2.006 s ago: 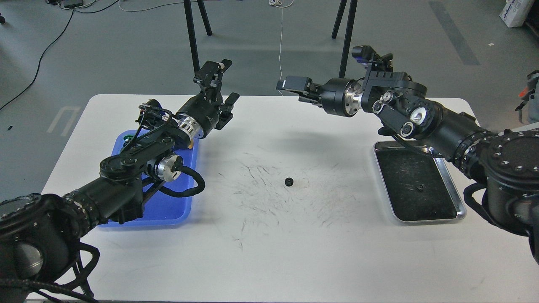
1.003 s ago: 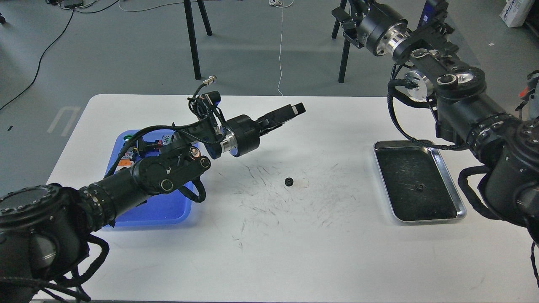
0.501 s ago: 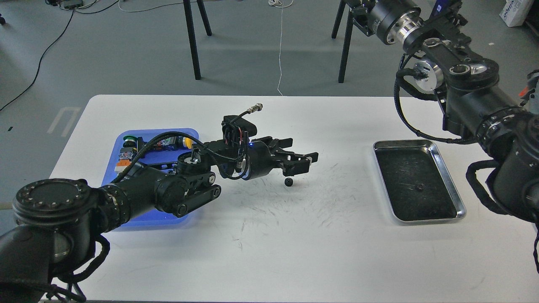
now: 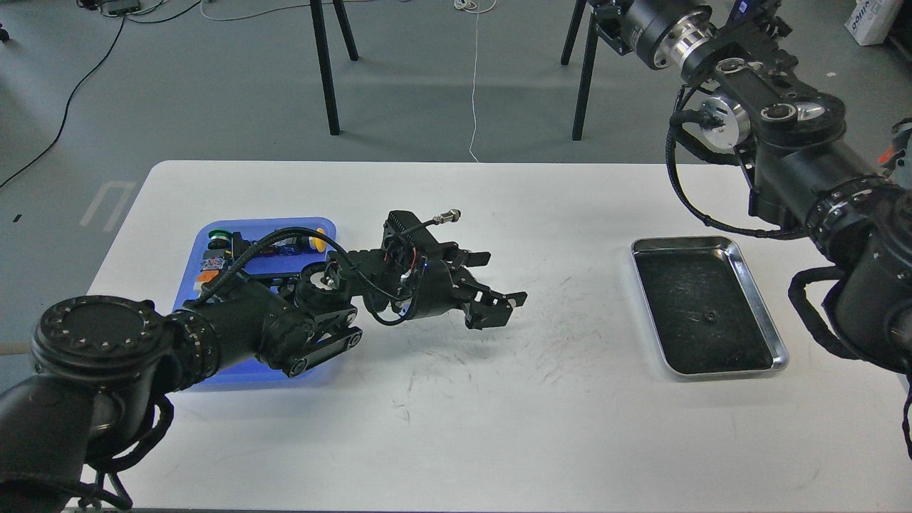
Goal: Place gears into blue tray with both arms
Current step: 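Lower the left gripper over the black gear on the table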
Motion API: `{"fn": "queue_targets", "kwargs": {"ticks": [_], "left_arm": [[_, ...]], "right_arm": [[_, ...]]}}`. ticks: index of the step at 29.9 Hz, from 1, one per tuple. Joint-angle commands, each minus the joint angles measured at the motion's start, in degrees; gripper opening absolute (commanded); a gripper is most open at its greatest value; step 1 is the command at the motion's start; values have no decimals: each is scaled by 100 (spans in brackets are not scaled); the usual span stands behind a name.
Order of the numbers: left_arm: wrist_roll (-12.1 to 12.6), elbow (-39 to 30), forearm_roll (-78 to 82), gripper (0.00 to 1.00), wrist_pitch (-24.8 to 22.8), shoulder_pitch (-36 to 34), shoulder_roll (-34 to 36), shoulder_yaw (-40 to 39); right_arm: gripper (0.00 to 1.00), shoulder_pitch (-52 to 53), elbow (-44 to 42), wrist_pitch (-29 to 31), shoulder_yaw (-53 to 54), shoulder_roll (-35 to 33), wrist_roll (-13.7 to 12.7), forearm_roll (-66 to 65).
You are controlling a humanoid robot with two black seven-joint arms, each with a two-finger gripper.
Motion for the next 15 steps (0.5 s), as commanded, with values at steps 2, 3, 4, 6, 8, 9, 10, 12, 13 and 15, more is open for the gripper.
{"fn": "queue_targets", "kwargs": {"ticks": [2,3,4,6,8,9,10,12,13,15], "left_arm": [[1,78,40,99,17,-5,0,108],[1,78,49,99,17,-5,0,126],[1,78,49,99,17,-5,0,143],[1,87,75,98,17,-5,0,196],[1,78,172,97,17,-5,0,223],[1,78,242,97,26,-5,0,214],[1,78,286,96,26,-5,0,214],[1,26,348,94,26,4,0,205],[1,17,357,93,35,13,0,205],[1,8,366,91,70,30,0,214]], "right_arm": [[98,2,0,1,0,-3,0,-2],[98,11,0,1,0,-3,0,-2],[98,20,0,1,0,-3,0,-2],[98,37,0,1,0,6,0,-2],[98,37,0,1,8,6,0,7],[98,37,9,1,8,14,0,7],[98,37,9,1,8,32,0,-2],[98,37,18,1,0,58,0,-2],[98,37,18,1,0,67,0,-2],[98,37,18,1,0,67,0,-2]]}}
